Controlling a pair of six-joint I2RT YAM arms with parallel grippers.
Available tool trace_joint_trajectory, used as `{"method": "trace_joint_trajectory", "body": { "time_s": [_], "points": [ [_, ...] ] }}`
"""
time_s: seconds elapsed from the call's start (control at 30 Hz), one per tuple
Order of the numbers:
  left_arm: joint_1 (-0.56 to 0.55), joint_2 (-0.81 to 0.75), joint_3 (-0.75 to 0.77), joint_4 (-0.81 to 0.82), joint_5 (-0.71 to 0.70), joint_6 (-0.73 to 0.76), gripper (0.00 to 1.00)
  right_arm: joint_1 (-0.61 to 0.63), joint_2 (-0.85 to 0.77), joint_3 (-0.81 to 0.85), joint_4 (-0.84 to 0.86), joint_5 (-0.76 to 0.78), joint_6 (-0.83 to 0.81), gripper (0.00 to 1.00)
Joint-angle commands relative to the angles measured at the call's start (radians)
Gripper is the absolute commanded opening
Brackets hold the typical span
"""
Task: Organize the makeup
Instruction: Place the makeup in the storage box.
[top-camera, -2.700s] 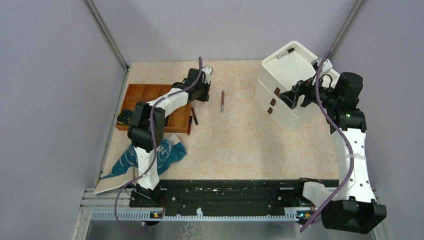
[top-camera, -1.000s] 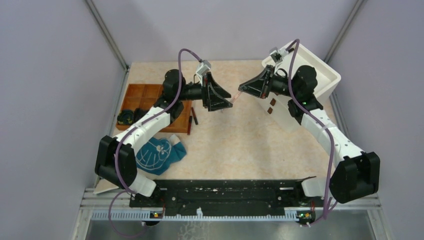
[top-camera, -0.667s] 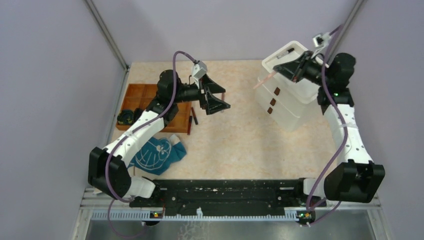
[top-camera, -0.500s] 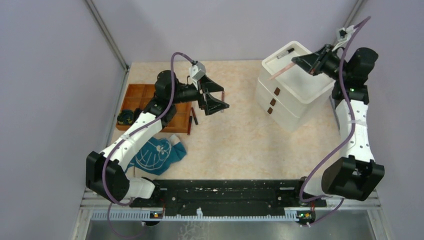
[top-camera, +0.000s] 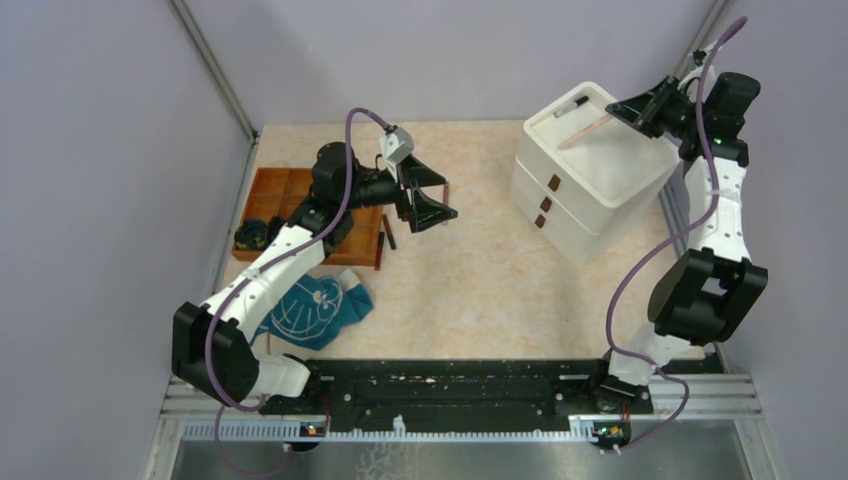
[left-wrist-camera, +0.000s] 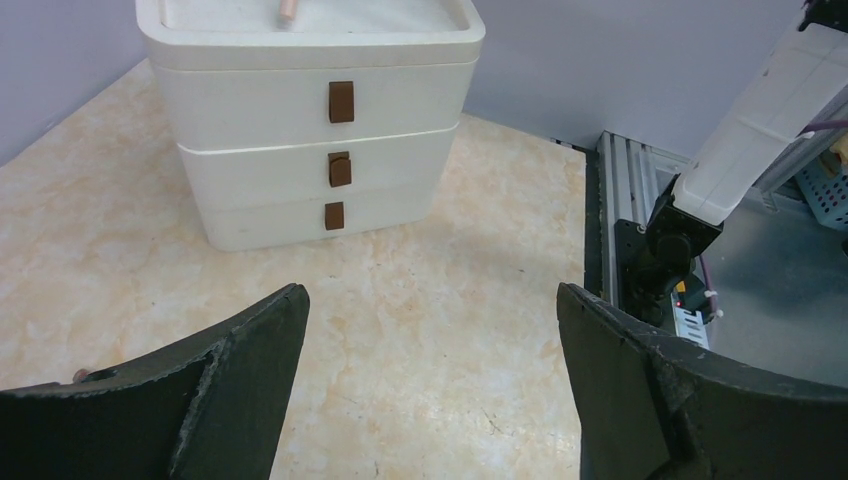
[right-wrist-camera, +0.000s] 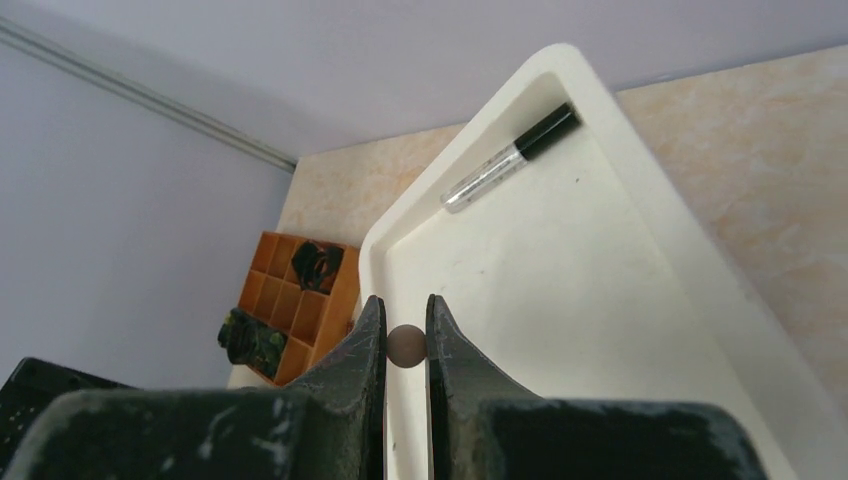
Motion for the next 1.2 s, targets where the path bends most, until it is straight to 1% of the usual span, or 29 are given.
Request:
{"method": "trace_joint_trajectory", "body": {
  "time_s": [0.0, 0.1, 0.37, 0.47, 0.6, 0.67, 0.77, 1.0, 1.17],
  "points": [
    [-0.003, -0.030, -0.007, 0.024, 0.009, 0.022, 0.99, -0.010, 0.076, 0.134, -0.092, 0.049, -0.046, 0.00],
    [-0.003, -0.033, -0.006, 0.020, 0.007, 0.028, 0.99, -0.010, 0.127, 0.179, -0.121, 0.070, -0.058, 0.01],
    [-0.004, -0.046, -0.012, 0.018, 0.009, 0.029, 0.99, -0.009, 0.265, 0.353, -0.254, 0.126, -0.090, 0.33],
    [-0.004, -0.053, -0.017, 0.022, 0.009, 0.031, 0.99, -0.009, 0.295, 0.389, -0.286, 0.149, -0.097, 0.44],
    [-0.004, -0.056, -0.019, 0.022, 0.008, 0.033, 0.99, -0.008, 0.307, 0.400, -0.298, 0.160, -0.095, 0.56],
    [-0.004, -0.057, -0.020, 0.020, 0.009, 0.033, 0.99, -0.007, 0.309, 0.403, -0.301, 0.162, -0.095, 0.60],
    [-0.004, -0.053, -0.020, 0.021, 0.007, 0.033, 0.99, -0.003, 0.307, 0.414, -0.308, 0.163, -0.100, 0.64],
    [-0.003, -0.046, -0.023, 0.018, 0.003, 0.036, 0.99, 0.000, 0.285, 0.425, -0.315, 0.159, -0.110, 0.65],
    [-0.003, -0.046, -0.021, -0.024, -0.050, 0.088, 0.99, 0.000, 0.234, 0.417, -0.299, 0.132, -0.120, 0.67]
  ]
}}
